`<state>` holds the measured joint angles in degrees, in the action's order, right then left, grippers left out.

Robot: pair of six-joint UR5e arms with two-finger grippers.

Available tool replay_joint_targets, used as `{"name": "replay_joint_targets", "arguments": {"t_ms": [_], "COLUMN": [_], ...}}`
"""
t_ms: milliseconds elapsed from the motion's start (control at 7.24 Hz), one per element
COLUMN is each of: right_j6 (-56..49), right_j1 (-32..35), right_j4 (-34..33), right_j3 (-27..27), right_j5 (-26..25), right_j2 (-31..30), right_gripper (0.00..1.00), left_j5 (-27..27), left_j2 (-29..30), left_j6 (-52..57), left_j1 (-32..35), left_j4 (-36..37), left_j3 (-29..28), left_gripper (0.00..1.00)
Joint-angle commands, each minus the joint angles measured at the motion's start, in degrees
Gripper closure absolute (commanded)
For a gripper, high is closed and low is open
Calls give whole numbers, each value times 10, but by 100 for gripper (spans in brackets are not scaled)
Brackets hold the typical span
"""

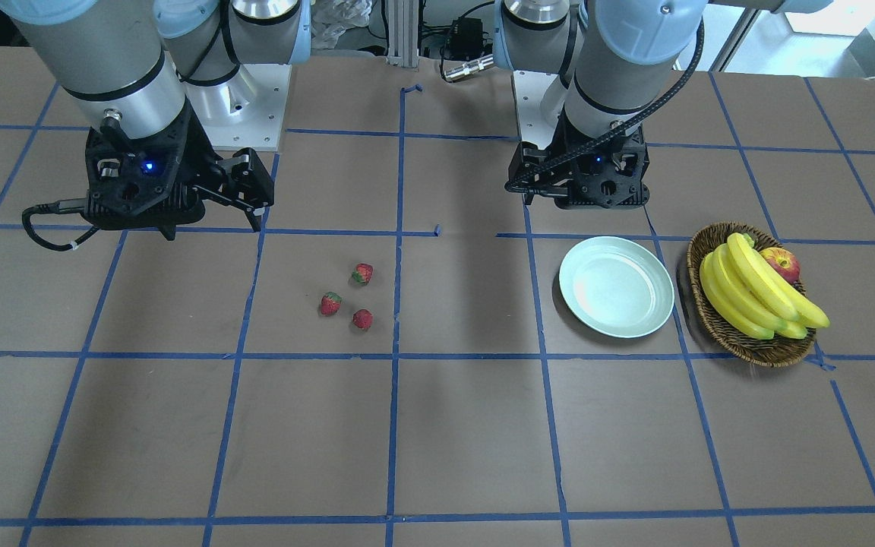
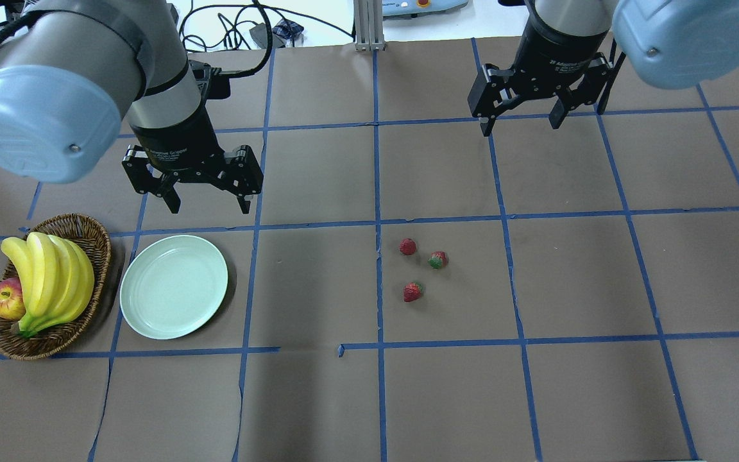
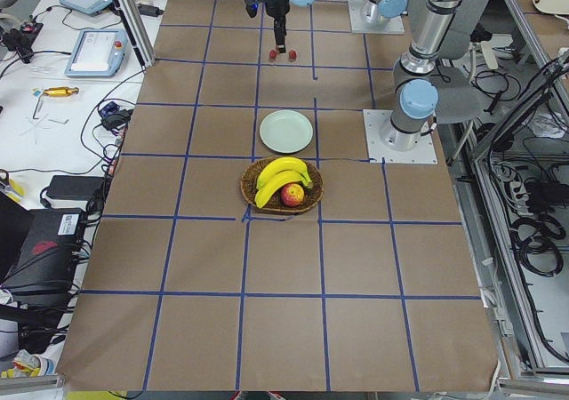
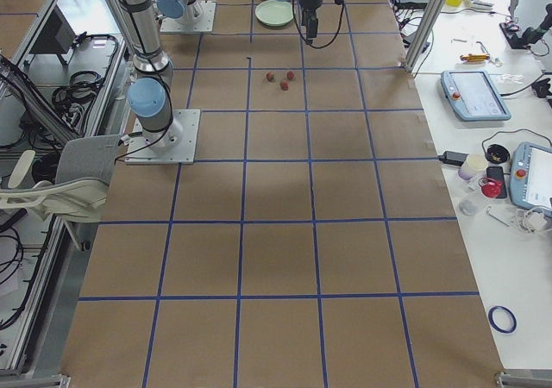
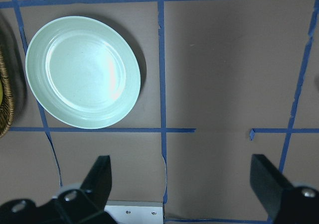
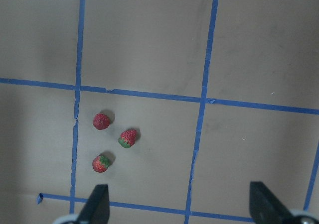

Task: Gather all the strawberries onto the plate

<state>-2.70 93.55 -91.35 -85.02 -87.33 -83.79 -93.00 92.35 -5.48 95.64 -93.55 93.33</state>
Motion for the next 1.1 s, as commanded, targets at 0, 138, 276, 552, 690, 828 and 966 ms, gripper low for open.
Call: {"name": "replay_joint_targets", "arguments": {"t_ms": [0, 138, 276, 552, 690, 828, 966], "right_j6": [1, 1, 3, 1, 8, 8, 9], "right_j1": [1, -2, -2, -6, -5, -4, -2], "right_j4": [25, 31, 35, 34, 35, 37, 38], "right_j3": [-8, -9, -9, -14, -14, -15, -21], "right_j5": [-7, -6, -6, 0, 4, 4, 3], "right_j2": [1, 2, 1, 4, 4, 6, 7], "right_gripper": [0, 0, 0, 0, 0, 0, 0], "left_j5": [1, 3, 4, 5, 0, 7, 6], "left_j2": [3, 1, 7, 9, 11, 9, 13], "left_j6": [-1, 11, 5, 5, 9, 7, 9], "left_j1": [0, -13, -11, -11, -14, -16, -16], "left_j4": [0, 0, -7, -4, -3, -2, -2], "left_j3": [0, -5, 0, 2, 2, 0, 3], "left_gripper": [0, 0, 0, 0, 0, 0, 0]}}
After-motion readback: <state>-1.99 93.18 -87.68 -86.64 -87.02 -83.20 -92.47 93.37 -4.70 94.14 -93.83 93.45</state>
